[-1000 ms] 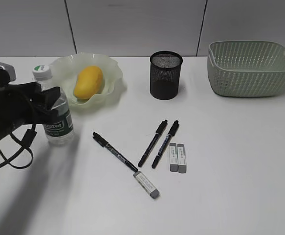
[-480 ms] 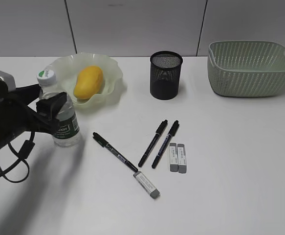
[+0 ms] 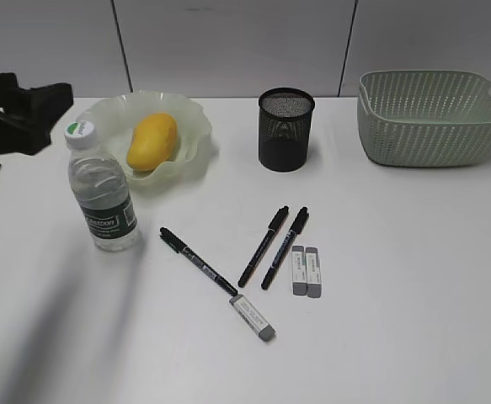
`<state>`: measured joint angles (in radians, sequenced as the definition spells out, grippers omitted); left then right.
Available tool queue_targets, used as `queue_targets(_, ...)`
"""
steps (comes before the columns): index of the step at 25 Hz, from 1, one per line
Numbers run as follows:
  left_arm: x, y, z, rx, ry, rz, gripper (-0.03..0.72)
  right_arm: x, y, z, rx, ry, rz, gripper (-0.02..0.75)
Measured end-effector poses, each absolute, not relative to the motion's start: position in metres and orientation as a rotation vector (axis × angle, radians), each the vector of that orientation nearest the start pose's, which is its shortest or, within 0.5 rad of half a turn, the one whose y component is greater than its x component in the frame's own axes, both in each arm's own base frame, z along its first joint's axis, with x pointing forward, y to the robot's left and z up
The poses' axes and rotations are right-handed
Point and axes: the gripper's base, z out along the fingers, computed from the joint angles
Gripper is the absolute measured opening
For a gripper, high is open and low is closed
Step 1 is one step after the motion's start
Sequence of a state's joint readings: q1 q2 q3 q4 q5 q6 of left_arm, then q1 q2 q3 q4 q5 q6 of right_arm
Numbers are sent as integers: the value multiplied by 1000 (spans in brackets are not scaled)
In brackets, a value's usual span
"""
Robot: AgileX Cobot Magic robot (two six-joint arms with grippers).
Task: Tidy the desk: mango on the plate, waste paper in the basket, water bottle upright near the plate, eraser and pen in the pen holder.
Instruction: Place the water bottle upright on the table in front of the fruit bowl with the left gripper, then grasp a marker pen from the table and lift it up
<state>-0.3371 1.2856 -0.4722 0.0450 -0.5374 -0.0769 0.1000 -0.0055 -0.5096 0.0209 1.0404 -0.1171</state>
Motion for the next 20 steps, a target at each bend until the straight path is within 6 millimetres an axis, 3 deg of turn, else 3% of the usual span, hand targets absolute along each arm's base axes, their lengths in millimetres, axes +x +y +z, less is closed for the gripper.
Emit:
queue_targets(5,191,-64,300,288,2066,-217,466,-6,1,282,-218,1997,14,248)
queue_targets(9,127,-39,317,312,2228,-135,428,-6,1,282,-218,1996,14,247)
queue_targets(14,62,-14,320,288,2199,-118,414,-6,1,282,-218,1996,12,248)
queue_targets(20,22,2,299,263,2087,-114,404,-6,1,282,-218,1996,12,248)
